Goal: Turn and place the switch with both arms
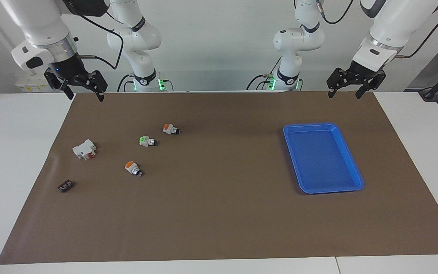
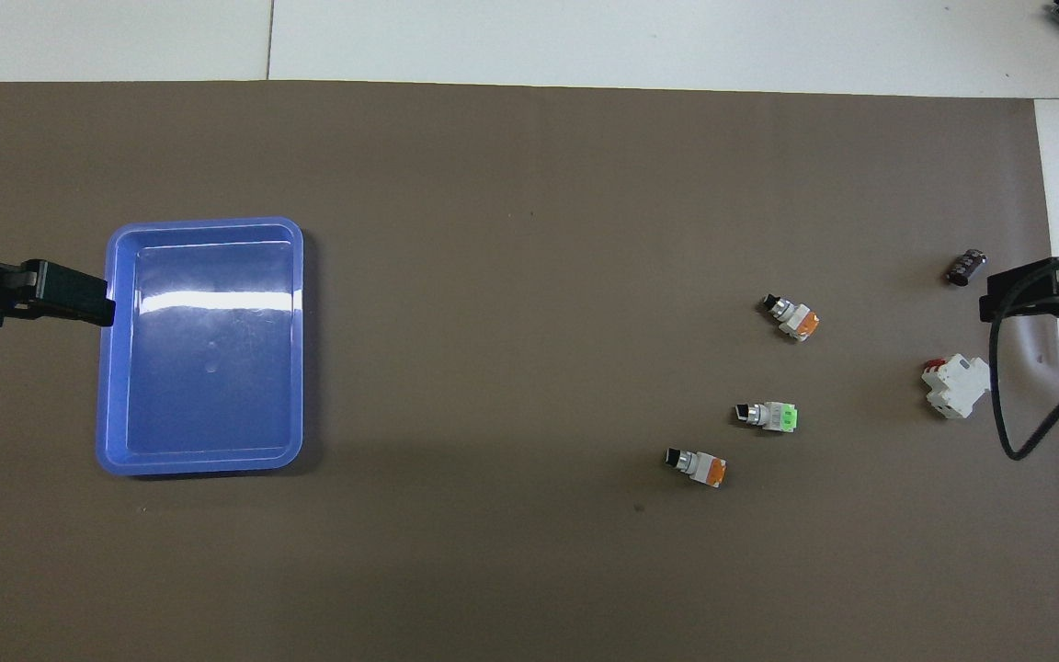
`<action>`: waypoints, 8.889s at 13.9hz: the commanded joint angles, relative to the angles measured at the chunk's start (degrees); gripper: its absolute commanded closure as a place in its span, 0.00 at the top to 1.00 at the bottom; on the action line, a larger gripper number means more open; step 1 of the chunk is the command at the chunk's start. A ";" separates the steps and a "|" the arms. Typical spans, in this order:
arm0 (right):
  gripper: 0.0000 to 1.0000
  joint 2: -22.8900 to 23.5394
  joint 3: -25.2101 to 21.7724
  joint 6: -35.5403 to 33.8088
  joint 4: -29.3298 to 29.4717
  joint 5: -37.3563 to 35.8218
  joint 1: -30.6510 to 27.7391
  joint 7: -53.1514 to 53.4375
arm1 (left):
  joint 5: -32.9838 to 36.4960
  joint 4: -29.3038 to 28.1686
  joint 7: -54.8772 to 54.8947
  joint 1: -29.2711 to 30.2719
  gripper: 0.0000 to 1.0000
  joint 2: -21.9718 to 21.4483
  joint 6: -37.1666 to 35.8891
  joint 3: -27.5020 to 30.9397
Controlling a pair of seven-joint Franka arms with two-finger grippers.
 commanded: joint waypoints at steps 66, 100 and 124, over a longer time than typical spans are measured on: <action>0.73 -5.15 1.49 59.06 -64.06 29.51 17.08 82.05 | 0.53 -1.76 -1.09 -3.00 1.00 -1.67 -1.53 5.13; 0.00 -3.22 2.45 38.93 -33.41 66.41 23.05 79.32 | -20.80 -1.58 -15.49 -2.57 0.97 -2.29 -3.37 5.31; 0.00 1.79 4.04 52.20 -24.34 69.85 32.73 87.24 | -41.93 -20.82 -33.44 -1.86 0.39 -10.28 14.03 -6.64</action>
